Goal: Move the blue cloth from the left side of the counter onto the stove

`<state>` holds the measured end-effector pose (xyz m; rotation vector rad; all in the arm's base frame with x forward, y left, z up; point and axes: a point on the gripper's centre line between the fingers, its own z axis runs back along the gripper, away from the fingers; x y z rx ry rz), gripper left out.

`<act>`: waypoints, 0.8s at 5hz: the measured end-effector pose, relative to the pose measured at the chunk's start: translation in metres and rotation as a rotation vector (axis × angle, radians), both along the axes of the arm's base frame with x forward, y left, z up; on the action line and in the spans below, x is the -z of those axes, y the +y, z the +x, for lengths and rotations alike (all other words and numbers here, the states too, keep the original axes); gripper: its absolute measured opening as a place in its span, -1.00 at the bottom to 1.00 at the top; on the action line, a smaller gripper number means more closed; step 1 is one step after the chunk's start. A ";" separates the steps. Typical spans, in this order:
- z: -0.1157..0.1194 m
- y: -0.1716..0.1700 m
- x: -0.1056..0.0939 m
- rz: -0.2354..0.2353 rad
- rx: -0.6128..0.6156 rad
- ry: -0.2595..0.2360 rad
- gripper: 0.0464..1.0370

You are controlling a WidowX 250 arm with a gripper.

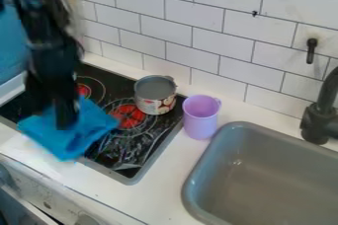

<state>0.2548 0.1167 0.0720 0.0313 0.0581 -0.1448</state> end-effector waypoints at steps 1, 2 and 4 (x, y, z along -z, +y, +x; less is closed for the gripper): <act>0.001 0.014 -0.034 0.012 -0.064 -0.052 0.93; -0.007 0.011 -0.064 0.010 -0.068 -0.045 0.93; -0.026 0.007 -0.084 0.038 -0.047 -0.026 0.93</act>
